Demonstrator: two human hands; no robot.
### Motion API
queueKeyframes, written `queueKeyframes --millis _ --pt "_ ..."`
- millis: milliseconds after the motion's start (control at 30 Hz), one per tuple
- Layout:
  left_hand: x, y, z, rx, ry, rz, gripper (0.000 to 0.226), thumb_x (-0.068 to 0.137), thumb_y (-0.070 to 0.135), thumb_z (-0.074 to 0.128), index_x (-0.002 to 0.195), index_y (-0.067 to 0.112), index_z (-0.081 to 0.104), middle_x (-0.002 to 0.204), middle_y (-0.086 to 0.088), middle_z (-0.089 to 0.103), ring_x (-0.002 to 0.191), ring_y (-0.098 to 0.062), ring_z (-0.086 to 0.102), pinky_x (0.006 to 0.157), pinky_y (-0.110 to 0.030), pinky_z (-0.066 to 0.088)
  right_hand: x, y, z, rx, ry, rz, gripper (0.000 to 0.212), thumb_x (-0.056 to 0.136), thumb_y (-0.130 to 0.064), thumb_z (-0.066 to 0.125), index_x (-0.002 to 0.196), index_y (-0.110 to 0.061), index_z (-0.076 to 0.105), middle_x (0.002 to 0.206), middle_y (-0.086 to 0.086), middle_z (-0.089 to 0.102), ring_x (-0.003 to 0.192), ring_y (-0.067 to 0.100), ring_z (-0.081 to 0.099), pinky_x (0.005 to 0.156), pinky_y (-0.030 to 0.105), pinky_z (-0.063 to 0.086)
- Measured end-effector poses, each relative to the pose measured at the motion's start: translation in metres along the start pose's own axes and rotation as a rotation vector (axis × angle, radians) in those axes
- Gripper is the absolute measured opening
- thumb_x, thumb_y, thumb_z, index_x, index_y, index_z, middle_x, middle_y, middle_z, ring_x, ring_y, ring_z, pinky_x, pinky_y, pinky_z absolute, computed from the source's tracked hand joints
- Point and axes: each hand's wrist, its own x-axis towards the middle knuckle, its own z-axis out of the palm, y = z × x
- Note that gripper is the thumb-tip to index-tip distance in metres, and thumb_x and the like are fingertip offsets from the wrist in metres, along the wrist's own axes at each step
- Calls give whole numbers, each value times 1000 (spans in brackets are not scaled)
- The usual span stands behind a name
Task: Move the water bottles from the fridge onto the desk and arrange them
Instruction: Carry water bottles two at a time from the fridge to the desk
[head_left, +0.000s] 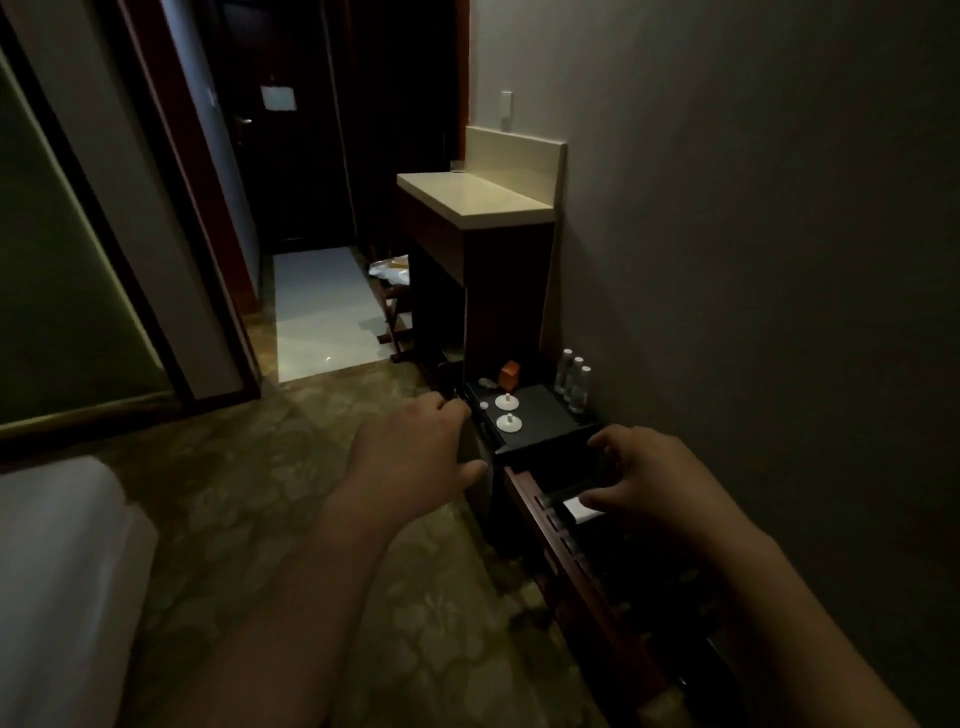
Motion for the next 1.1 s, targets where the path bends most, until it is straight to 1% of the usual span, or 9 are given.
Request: queueKeyframes --millis 100,233,333,500,700,833,967,1033,1100 --pt "66 -33 3 26 5 66 62 85 64 58 137 33 47 130 6 54 116 -16 53 81 -33 51 60 -13 3 14 5 58 60 76 -37 81 130 -29 55 118 -6 59 89 5 52 73 19 43" --pt "147 -65 24 13 -24 134 62 87 64 58 138 32 45 132 6 53 119 -16 52 81 -31 49 137 -11 12 19 17 149 68 73 -37 81 133 -30 51 122 -4 60 102 11 59 84 26 51" --pt "207 -86 51 -13 -35 158 62 87 63 57 139 31 45 133 6 52 119 -16 51 86 -35 54 198 -4 19 33 19 210 71 73 -38 81 136 -30 48 123 -3 59 106 13 59 87 31 53" --pt "323 -106 94 10 -25 210 61 86 65 56 136 32 46 129 7 54 114 -15 53 82 -36 55 310 19 26 6 40 280 68 76 -42 76 136 -34 46 122 -5 57 104 14 58 83 33 54" --pt "496 -108 117 11 30 301 60 91 60 53 142 32 39 129 6 54 112 -15 55 79 -33 54 465 73 6 53 126 401 65 74 -45 77 132 -34 49 119 -4 59 104 17 59 81 34 52" --pt "602 -102 139 33 34 357 66 89 59 57 145 31 36 131 5 53 111 -15 56 74 -31 55 552 105 -10 144 143 465 64 73 -43 78 129 -35 50 116 -5 60 102 16 58 81 32 50" --pt "685 -95 175 13 -49 380 66 87 59 59 143 33 36 130 5 53 110 -15 56 73 -32 56 612 138 -14 201 139 561 70 70 -41 82 131 -34 50 119 -4 61 105 16 59 84 31 50" --pt "723 -90 195 3 -79 412 67 86 59 60 143 32 37 130 5 53 110 -15 56 73 -32 56 637 155 -9 249 137 615 74 67 -40 84 133 -34 51 119 -3 62 106 16 60 88 32 52" --pt "760 -82 217 2 -113 461 68 85 58 61 143 31 37 130 4 52 111 -16 56 74 -33 56 661 172 -3 288 122 671 78 67 -39 86 135 -34 49 121 -3 61 105 15 59 88 31 51"
